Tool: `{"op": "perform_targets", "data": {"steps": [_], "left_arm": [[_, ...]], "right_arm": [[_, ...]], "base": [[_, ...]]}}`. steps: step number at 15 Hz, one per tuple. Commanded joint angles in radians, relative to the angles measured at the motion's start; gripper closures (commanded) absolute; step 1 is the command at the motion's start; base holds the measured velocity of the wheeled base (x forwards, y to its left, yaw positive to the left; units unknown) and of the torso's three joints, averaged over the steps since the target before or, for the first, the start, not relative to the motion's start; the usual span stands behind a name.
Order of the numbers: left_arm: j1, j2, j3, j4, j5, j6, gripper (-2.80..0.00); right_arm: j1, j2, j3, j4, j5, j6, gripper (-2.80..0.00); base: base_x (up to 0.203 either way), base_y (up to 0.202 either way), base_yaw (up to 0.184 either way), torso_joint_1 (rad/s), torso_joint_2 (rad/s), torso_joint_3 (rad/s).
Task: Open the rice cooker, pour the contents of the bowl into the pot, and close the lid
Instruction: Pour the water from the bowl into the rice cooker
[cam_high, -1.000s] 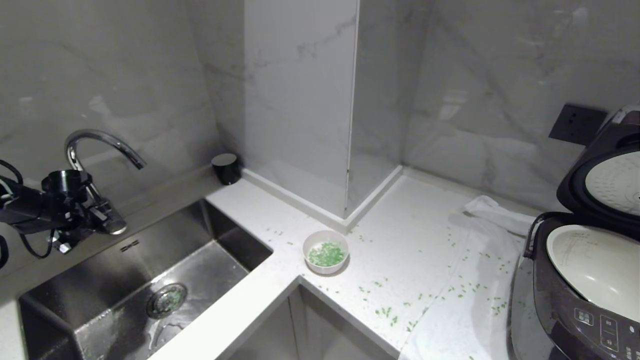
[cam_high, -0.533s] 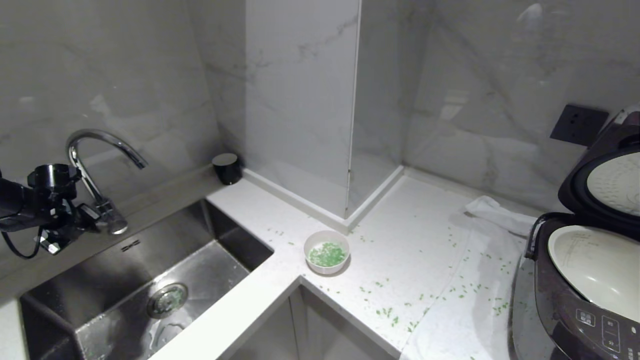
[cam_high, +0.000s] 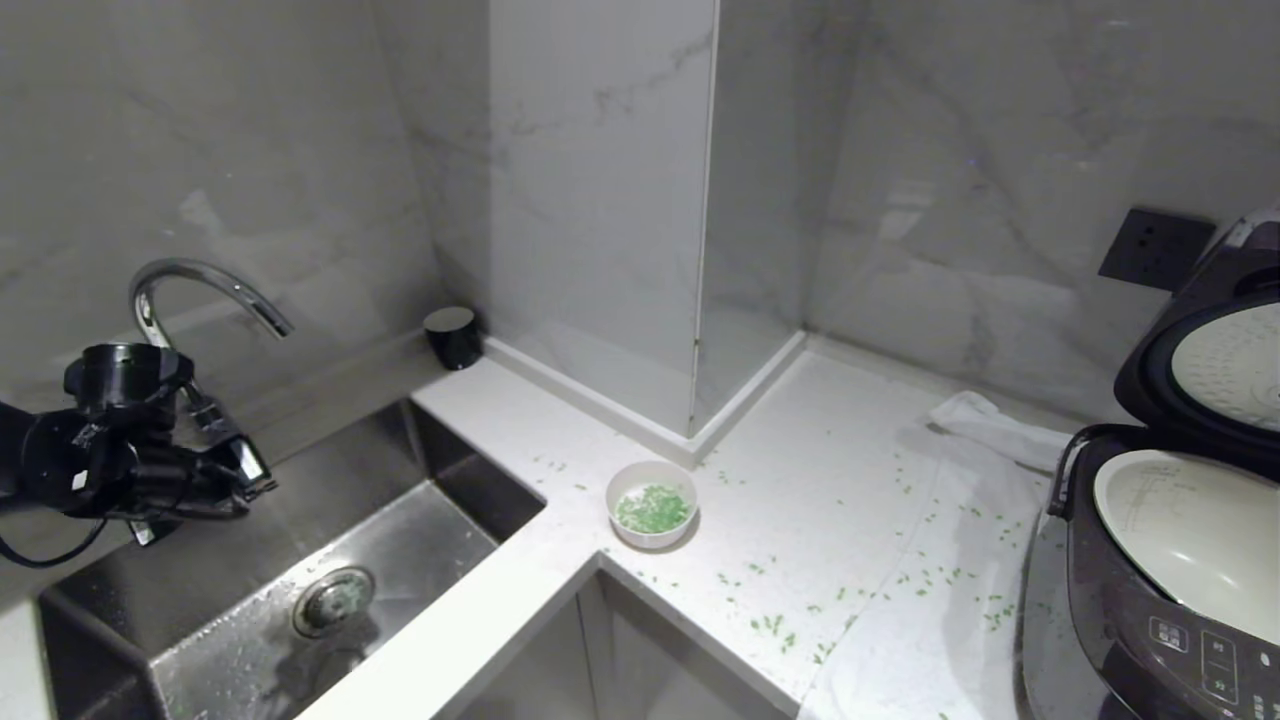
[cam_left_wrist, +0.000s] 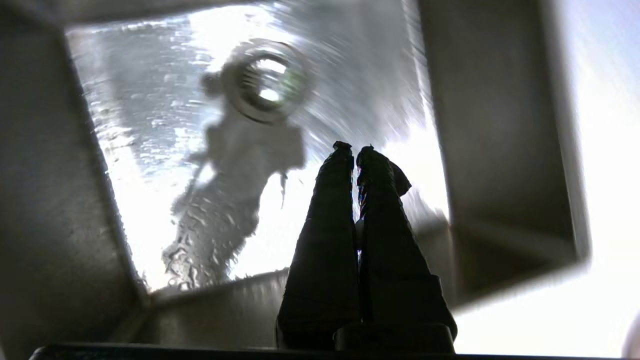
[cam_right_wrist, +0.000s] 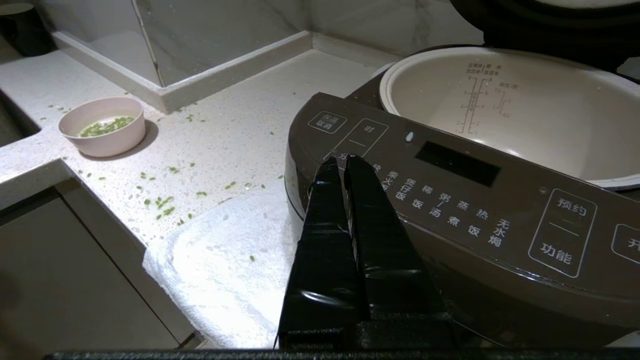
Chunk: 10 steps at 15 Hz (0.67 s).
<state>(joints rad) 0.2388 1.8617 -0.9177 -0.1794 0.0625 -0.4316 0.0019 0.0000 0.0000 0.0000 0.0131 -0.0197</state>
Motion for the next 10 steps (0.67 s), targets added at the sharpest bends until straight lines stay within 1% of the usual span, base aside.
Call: {"op": "perform_targets", "data": {"steps": [1, 2, 5, 9, 10], "left_arm": [[-0.116, -0.2, 0.159, -0.085, -0.039, 0.057, 0.0], [-0.164, -0.249, 0.199, -0.11, -0.047, 0.071, 0.0], [-0.265, -0.379, 0.303, -0.144, -0.059, 0.083, 0.0], [-0.371, -0.571, 0.409, -0.259, -0.066, 0.089, 0.0], [-0.4, -0.628, 0.437, -0.275, -0.068, 0.102, 0.0]], "right_arm": [[0.001, 0.0, 0.0, 0.0, 0.001, 0.0, 0.0], [0.001, 0.0, 0.0, 0.0, 0.001, 0.0, 0.0], [0.0, 0.0, 0.0, 0.0, 0.001, 0.0, 0.0], [0.0, 0.0, 0.0, 0.0, 0.001, 0.0, 0.0], [0.0, 0.0, 0.0, 0.0, 0.001, 0.0, 0.0]], "base": [[0.0, 0.0, 0.0, 0.0, 0.0, 0.0], [0.0, 0.0, 0.0, 0.0, 0.0, 0.0], [0.0, 0.0, 0.0, 0.0, 0.0, 0.0], [0.0, 0.0, 0.0, 0.0, 0.0, 0.0], [0.0, 0.0, 0.0, 0.0, 0.0, 0.0]]}}
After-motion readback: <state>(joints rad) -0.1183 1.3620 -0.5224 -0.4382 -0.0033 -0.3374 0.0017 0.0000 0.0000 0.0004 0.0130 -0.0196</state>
